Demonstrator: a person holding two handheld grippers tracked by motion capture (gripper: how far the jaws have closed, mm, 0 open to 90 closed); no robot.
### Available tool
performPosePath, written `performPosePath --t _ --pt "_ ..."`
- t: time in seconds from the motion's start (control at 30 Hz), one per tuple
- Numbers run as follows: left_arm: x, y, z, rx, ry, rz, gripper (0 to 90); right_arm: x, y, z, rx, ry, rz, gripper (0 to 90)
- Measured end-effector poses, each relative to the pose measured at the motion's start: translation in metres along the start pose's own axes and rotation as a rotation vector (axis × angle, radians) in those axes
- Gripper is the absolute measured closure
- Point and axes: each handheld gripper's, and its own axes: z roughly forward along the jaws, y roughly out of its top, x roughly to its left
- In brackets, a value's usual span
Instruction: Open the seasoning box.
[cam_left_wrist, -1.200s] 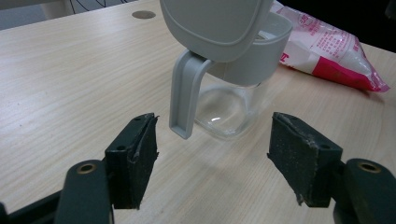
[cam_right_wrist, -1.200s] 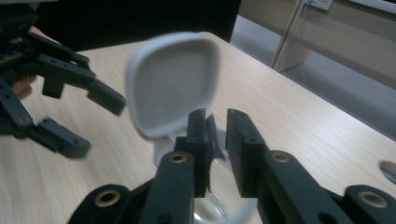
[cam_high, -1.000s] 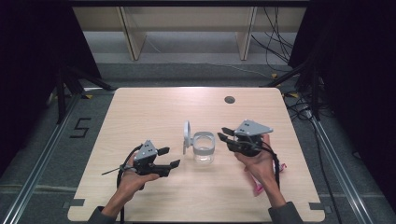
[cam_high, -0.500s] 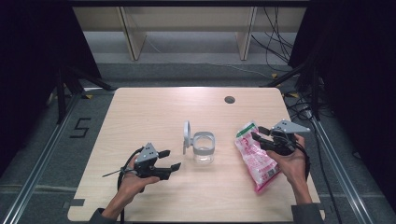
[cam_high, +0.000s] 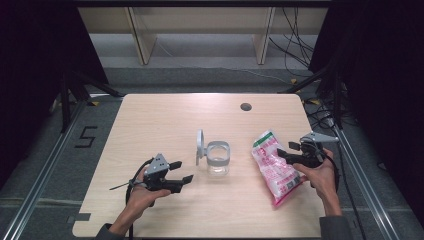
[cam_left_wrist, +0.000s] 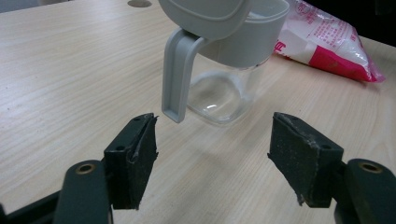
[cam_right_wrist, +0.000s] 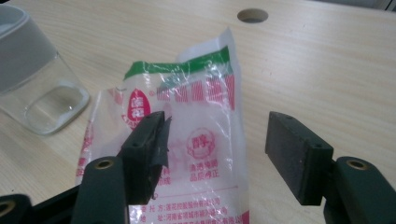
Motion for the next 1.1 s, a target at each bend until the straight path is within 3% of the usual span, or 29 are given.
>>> performPosePath --t 0.03,0.07,0.1,0.13,0.17,0.23,0.33,0.37,0.6,0.67,0.73,0.77,0.83,0.9,0.97,1.0,1.1 --pt "0.0 0.0 0.0 0.002 0.001 0.001 31.4 -0.002 -0.001 0.001 0.012 0.004 0.008 38.9" --pt "0.0 -0.001 0.0 -0.003 0.0 -0.026 31.4 -0.004 -0.002 0.003 0.001 0.0 0.009 39.1" --pt "0.0 0.0 0.0 -0.003 0.005 -0.019 31.4 -0.005 -0.002 0.004 0.01 0.0 0.013 40.1" --pt "0.0 0.0 0.0 -0.006 0.005 -0.023 31.4 -0.009 -0.003 0.005 0.01 -0.005 -0.024 40.8" --pt "0.0 -0.001 0.0 -0.003 0.003 -0.022 31.4 -0.006 -0.005 0.007 0.022 0.016 0.019 41.0" --pt "0.0 0.0 -0.001 -0.001 0.004 -0.017 31.4 -0.011 -0.006 0.009 0.022 0.014 -0.007 42.6" --pt "0.001 0.0 0.0 -0.011 0.001 -0.01 31.5 -0.013 -0.007 0.013 0.033 0.031 0.007 44.6" --pt "0.001 0.0 -0.001 -0.005 0.002 -0.008 31.5 -0.013 -0.007 0.015 0.04 0.03 -0.01 45.0" --pt "0.001 0.0 -0.001 -0.013 -0.016 -0.02 31.4 -0.013 -0.008 0.024 0.09 0.047 0.025 49.5" --pt "0.001 0.0 0.0 -0.012 -0.016 -0.017 31.4 -0.015 -0.008 0.026 0.082 0.068 0.042 50.2" --pt "0.0 0.0 0.0 -0.012 -0.016 -0.019 31.4 -0.015 -0.01 0.028 0.102 0.055 0.046 51.0" --pt "-0.001 0.0 0.0 -0.011 -0.013 -0.038 31.4 -0.015 -0.01 0.03 0.112 0.063 0.053 53.1" --pt "0.001 0.0 0.0 -0.01 -0.015 -0.016 31.4 -0.015 -0.01 0.033 0.116 0.069 0.046 58.6" --pt "0.001 0.0 -0.001 -0.015 -0.015 -0.017 31.5 -0.015 -0.011 0.033 0.119 0.066 0.038 72.9" --pt "0.001 0.0 0.0 -0.012 -0.015 -0.016 31.5 -0.015 -0.011 0.032 0.125 0.058 0.048 81.8" --pt "0.001 0.0 0.0 -0.006 -0.009 -0.015 31.5 -0.014 -0.011 0.031 0.126 0.06 0.065 84.8" --pt "-0.001 -0.001 0.0 -0.006 -0.008 -0.036 31.5 -0.017 -0.012 0.03 0.117 0.069 0.039 88.3"
